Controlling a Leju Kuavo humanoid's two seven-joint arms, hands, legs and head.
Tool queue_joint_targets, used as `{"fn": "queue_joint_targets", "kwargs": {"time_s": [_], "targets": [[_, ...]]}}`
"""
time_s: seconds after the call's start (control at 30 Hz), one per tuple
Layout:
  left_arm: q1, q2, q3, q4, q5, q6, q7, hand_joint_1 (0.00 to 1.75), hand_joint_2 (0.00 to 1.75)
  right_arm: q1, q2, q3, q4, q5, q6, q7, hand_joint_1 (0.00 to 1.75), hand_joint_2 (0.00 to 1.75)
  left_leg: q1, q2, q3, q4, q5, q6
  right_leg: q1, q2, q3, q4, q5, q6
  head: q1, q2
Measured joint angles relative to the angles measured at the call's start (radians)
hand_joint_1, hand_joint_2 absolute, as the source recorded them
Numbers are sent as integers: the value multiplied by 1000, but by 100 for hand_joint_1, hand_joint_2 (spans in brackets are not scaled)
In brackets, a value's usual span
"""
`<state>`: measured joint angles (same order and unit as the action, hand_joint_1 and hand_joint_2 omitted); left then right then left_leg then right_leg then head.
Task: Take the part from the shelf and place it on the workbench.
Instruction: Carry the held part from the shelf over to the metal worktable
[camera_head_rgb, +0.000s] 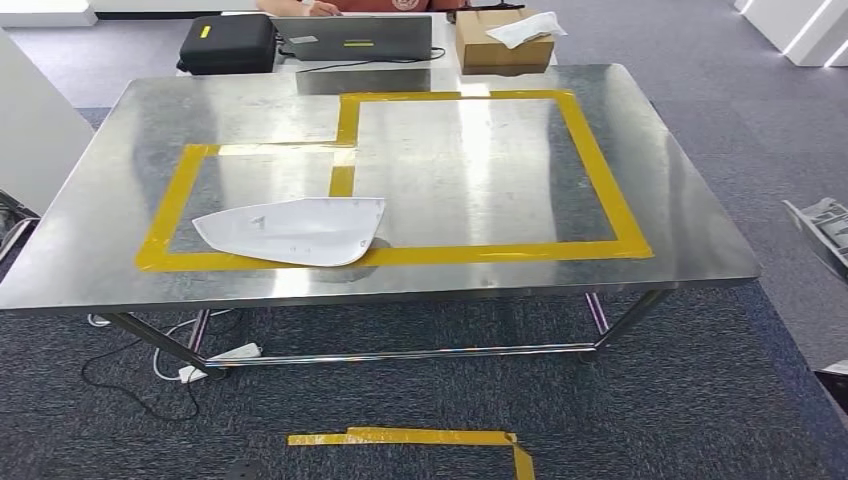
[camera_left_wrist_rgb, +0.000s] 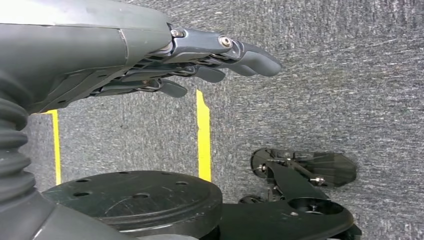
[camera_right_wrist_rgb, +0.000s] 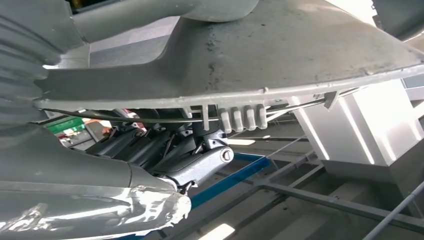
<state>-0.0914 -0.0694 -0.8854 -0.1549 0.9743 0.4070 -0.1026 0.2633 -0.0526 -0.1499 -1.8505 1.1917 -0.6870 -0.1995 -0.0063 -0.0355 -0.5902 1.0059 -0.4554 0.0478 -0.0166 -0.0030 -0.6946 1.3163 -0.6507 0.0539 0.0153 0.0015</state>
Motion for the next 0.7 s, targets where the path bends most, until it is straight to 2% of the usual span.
{"fn": "queue_joint_targets", "kwargs": {"time_s": [0.7], "targets": [[0, 0, 0, 0, 0, 0, 0, 0, 175, 0, 0, 0, 0, 0, 0, 0, 175, 175, 0, 0, 0, 0, 0, 0, 0, 0, 0, 0, 0, 0, 0, 0]]}}
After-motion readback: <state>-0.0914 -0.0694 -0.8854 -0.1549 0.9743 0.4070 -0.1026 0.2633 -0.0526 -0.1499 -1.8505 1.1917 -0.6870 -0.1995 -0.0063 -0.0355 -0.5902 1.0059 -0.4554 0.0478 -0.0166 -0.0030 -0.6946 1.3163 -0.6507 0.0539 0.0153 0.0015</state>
